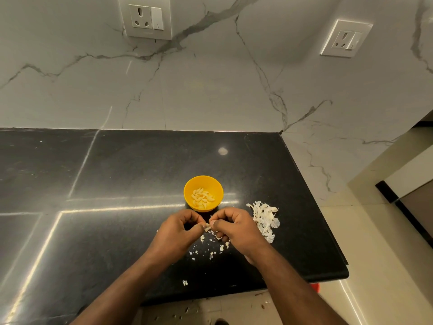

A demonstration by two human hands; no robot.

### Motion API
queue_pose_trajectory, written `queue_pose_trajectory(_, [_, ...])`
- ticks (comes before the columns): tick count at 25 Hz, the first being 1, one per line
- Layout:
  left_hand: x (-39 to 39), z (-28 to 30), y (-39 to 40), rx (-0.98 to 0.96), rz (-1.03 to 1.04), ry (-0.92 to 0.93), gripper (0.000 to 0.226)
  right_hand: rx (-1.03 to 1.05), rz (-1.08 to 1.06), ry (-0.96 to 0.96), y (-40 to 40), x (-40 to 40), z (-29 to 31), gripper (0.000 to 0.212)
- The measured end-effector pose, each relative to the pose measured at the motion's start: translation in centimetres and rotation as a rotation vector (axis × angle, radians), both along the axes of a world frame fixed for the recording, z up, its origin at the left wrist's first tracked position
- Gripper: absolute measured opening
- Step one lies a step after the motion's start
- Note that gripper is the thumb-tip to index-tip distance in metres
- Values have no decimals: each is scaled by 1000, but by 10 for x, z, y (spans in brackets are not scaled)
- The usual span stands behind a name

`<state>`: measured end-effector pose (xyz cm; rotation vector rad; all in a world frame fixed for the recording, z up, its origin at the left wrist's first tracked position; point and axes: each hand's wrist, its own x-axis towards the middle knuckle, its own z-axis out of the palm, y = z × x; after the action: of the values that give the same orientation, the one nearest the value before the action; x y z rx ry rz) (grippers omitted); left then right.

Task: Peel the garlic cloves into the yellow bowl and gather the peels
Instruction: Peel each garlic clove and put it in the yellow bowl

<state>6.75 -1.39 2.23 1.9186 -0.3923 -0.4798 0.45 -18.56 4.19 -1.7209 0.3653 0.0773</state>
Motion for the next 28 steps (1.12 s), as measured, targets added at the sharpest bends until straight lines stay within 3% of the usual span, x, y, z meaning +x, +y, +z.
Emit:
queue_pose_trajectory(7, [3,-2,0,18,-12,-15,12,23,15,59,-4,4,-4,17])
queue_pose_trajectory(12, [8,-3,0,-64,116,114,13,-221,-64,3,-13,2,-12,2])
queue_pose_trajectory(16, [20,-1,-11,-120,270,197,14,-430,48,59,-17,-6,-18,20])
queue_pose_trajectory(19, [36,3,-22,-91,332,148,16,-532,120,83,-14,-9,-23,14])
queue_pose_trajectory(24, [51,1,-31,32,344,87,8,-502,113,75,-24,-19,-23,31])
queue_pose_trajectory(28, [43,-1,-35,66,364,76,13,-473,141,32,-34,-24,-24,16])
